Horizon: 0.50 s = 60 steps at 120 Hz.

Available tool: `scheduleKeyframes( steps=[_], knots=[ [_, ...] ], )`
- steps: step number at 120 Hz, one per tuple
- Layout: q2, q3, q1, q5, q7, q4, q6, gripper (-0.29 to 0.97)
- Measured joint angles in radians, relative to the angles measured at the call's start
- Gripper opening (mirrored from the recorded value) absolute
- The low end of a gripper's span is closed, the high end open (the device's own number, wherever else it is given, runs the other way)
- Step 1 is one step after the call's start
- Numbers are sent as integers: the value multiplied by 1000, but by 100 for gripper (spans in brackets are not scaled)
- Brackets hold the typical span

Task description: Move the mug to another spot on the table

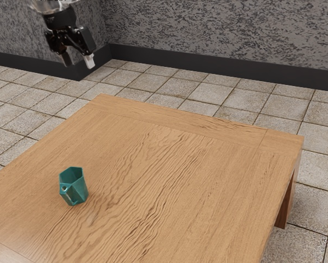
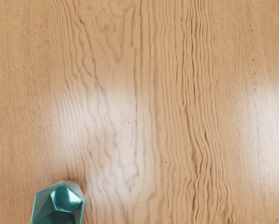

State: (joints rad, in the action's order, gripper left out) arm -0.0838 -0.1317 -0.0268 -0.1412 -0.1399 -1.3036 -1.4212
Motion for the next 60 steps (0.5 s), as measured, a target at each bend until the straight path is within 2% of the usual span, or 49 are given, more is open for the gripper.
scheduleKeyframes(
  steps=[16, 37, 60],
  knots=[
    [34, -4, -1, 32, -8, -53, -27, 66],
    [173, -28, -23, 59, -13, -395, -141, 66],
    [197, -84, 12, 65, -17, -698, -344, 66]
  ],
)
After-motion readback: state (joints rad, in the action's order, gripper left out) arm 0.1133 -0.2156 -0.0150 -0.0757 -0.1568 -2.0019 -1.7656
